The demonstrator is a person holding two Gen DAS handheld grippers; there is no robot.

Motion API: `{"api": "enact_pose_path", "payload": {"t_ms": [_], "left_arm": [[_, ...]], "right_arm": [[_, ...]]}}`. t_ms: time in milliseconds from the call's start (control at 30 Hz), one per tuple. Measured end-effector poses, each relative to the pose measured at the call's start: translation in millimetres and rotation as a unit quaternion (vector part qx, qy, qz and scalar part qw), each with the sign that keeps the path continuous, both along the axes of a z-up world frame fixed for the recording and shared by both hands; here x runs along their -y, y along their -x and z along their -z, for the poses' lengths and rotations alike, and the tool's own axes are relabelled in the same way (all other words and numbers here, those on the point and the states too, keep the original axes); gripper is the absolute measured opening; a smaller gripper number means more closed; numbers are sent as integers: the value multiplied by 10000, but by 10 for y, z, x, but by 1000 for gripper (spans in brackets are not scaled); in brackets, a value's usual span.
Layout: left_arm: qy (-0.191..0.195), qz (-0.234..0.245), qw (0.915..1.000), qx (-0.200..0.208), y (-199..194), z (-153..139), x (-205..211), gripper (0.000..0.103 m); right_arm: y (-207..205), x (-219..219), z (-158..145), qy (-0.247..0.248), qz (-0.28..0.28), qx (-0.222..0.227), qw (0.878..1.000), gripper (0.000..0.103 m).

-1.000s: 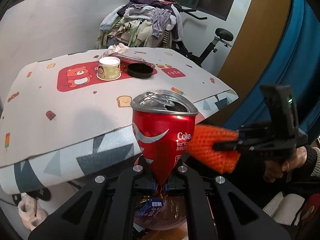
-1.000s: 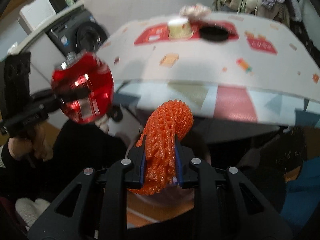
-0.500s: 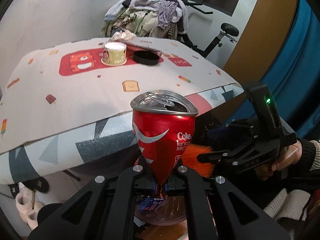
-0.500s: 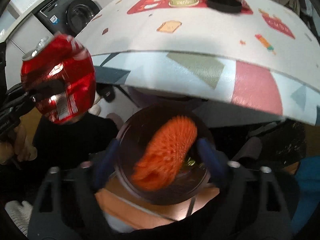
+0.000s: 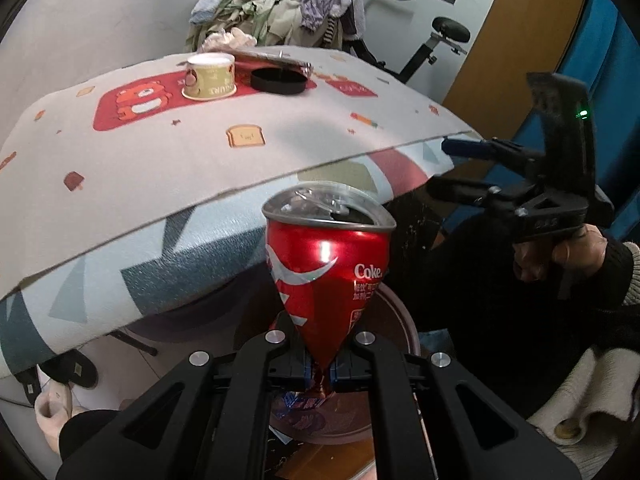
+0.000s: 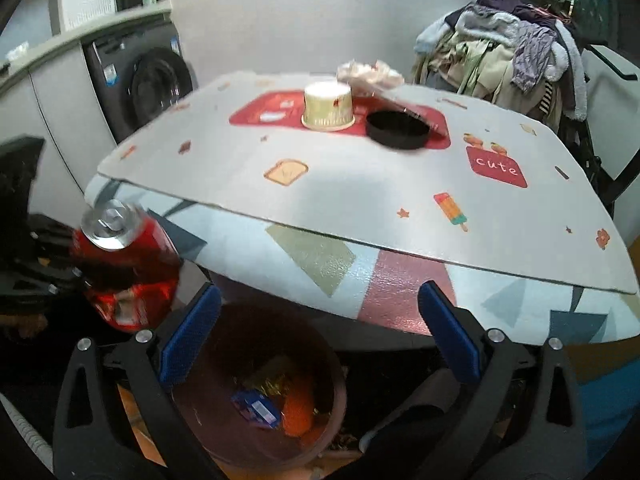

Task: Collect trash
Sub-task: 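Lower the red Coke can into the bin and open the left gripper, then move both tools back over the table toward the plastic tray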

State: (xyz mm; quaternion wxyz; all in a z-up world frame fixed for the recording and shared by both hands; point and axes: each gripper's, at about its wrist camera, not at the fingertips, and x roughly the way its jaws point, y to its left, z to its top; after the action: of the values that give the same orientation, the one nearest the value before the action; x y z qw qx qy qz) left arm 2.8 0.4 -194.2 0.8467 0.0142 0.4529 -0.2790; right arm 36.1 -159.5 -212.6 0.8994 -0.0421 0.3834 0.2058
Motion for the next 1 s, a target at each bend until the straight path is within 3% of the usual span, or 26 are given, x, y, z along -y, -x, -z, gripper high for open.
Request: {"api": "enact_pose_path", "payload": {"t_ms": [200, 533, 567, 600, 667, 733, 800, 1000], "left_arm": [[-389, 159, 9991, -51, 2, 124, 164, 7], [-541, 340, 9979, -78, 30, 178, 284, 8], [-537, 345, 9979, -77, 27, 178, 288, 18], [-543, 330, 9980, -59, 26, 174, 285, 43], [-559, 210, 9982, 114, 37, 130, 265, 73], [-517, 96, 9983, 244, 44, 83, 232, 76], [-549, -147, 9979, 301, 20, 67, 175, 87], [-478, -786, 9947, 461, -42, -11, -10, 94]], "right_arm": [[-6, -52, 63, 88, 149, 99, 9998, 97], [3, -6, 76, -43, 198, 48, 9998, 97], [0, 7, 75, -70, 216, 44, 9997, 97], [-3, 14, 75, -89, 233, 40, 9997, 97], [-6, 32, 75, -127, 262, 30, 9996, 97], [-14, 41, 79, -139, 279, 14, 9995, 97], [-16, 37, 84, -138, 281, -1, 9995, 97], [-27, 15, 100, -97, 258, -18, 9996, 97]]}}
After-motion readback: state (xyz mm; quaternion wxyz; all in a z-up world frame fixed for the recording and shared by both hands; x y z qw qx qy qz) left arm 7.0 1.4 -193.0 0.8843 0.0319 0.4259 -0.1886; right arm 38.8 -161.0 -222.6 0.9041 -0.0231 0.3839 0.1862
